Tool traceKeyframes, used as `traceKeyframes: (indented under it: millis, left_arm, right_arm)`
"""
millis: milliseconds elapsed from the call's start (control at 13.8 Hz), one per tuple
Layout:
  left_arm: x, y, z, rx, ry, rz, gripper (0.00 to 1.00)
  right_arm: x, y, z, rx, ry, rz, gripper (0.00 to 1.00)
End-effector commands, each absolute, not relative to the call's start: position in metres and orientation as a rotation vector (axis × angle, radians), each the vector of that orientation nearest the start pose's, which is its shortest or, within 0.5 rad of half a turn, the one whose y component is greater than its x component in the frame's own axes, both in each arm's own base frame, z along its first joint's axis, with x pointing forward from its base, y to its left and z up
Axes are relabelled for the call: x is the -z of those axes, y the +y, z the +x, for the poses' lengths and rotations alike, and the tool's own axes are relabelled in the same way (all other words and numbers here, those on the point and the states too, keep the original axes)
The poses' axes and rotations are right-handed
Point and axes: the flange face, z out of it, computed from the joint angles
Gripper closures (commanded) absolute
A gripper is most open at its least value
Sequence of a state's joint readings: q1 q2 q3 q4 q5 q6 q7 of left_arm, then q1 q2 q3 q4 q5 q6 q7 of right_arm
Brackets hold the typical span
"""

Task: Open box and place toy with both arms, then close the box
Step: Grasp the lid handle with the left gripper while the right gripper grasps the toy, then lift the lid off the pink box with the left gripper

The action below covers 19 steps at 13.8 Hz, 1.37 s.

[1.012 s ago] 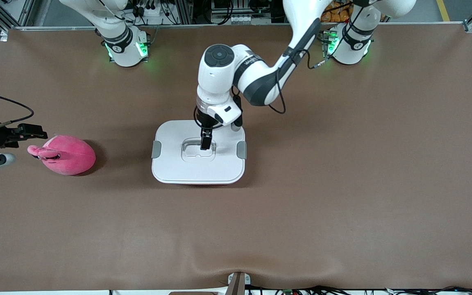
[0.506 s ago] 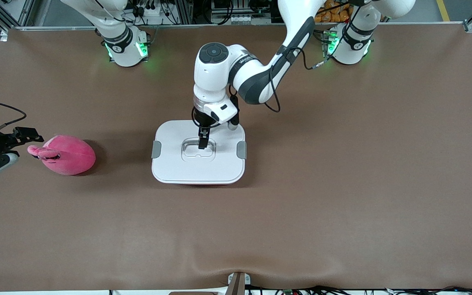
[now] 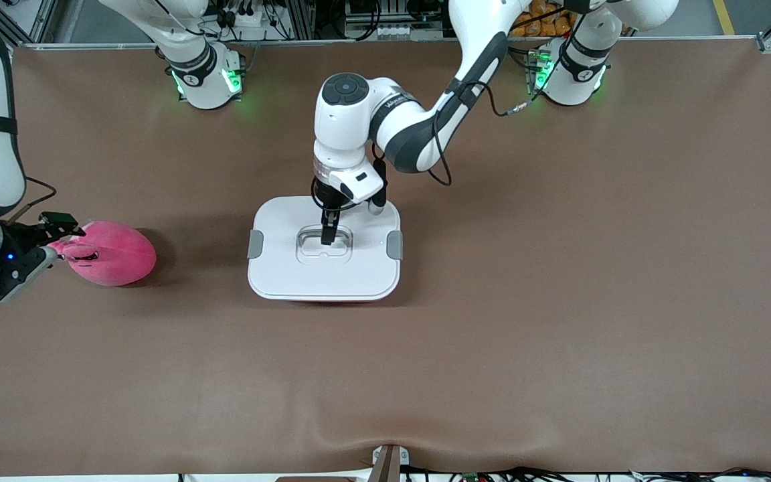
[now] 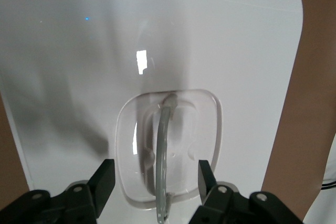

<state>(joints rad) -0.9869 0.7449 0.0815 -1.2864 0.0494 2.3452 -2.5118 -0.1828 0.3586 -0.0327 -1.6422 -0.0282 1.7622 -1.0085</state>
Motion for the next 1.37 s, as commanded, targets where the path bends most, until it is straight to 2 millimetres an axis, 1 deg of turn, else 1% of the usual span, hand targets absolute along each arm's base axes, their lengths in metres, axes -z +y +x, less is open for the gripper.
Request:
traceKeyframes:
  millis: [0, 145, 217, 361, 506, 578, 651, 723, 795, 867, 940, 1012, 1229, 1301]
  left_arm:
    - [-0.338, -0.624, 0.464, 0.123, -2.432, -2.497, 0.49]
    - [-0.341, -0.624, 0.464, 0.122, -2.435, -2.500, 0.54]
    - [-0.342, -0.624, 0.464, 0.122, -2.436, -2.500, 0.54]
    - [-0.342, -0.623, 0.464, 0.122, -2.436, -2.499, 0.65]
    - [-0.343, -0.624, 0.464, 0.119, -2.436, -2.501, 0.92]
    - [-0.344, -0.624, 0.464, 0.116, -2.442, -2.498, 1.00]
    - [-0.344, -0.624, 0.463, 0.116, -2.440, -2.495, 1.00]
    - [-0.344, -0.624, 0.463, 0.110, -2.441, -2.490, 1.00]
    - [-0.344, -0.623, 0.463, 0.108, -2.443, -2.485, 1.00]
    - [-0.346, -0.623, 0.463, 0.103, -2.449, -2.482, 1.00]
    - [-0.348, -0.623, 0.463, 0.100, -2.459, -2.476, 1.00]
    - [-0.350, -0.622, 0.465, 0.099, -2.483, -2.455, 1.00]
    - [-0.367, -0.621, 0.464, 0.092, -2.510, -2.456, 1.00]
    - [-0.369, -0.620, 0.465, 0.093, -2.521, -2.443, 1.00]
  right_arm:
    - [-0.377, -0.140, 0.616, -0.345, -1.338, -2.731, 0.00]
    - [-0.359, -0.139, 0.611, -0.334, -1.404, -2.696, 0.00]
    - [-0.349, -0.139, 0.608, -0.328, -1.433, -2.680, 0.00]
    - [-0.334, -0.140, 0.602, -0.312, -1.495, -2.647, 0.00]
    - [-0.327, -0.145, 0.600, -0.293, -1.531, -2.634, 0.00]
    - [-0.323, -0.145, 0.599, -0.277, -1.583, -2.610, 0.00]
    - [-0.322, -0.148, 0.599, -0.256, -1.641, -2.584, 0.14]
    - [-0.321, -0.154, 0.599, -0.241, -1.704, -2.547, 0.32]
    - [-0.322, -0.154, 0.600, -0.233, -1.759, -2.510, 0.48]
    - [-0.324, -0.152, 0.601, -0.230, -1.763, -2.509, 0.91]
    - [-0.326, -0.149, 0.601, -0.232, -1.745, -2.524, 0.97]
    - [-0.326, -0.150, 0.601, -0.234, -1.734, -2.530, 1.00]
    - [-0.330, -0.148, 0.602, -0.234, -1.735, -2.529, 1.00]
    - [-0.331, -0.147, 0.601, -0.243, -1.722, -2.530, 1.00]
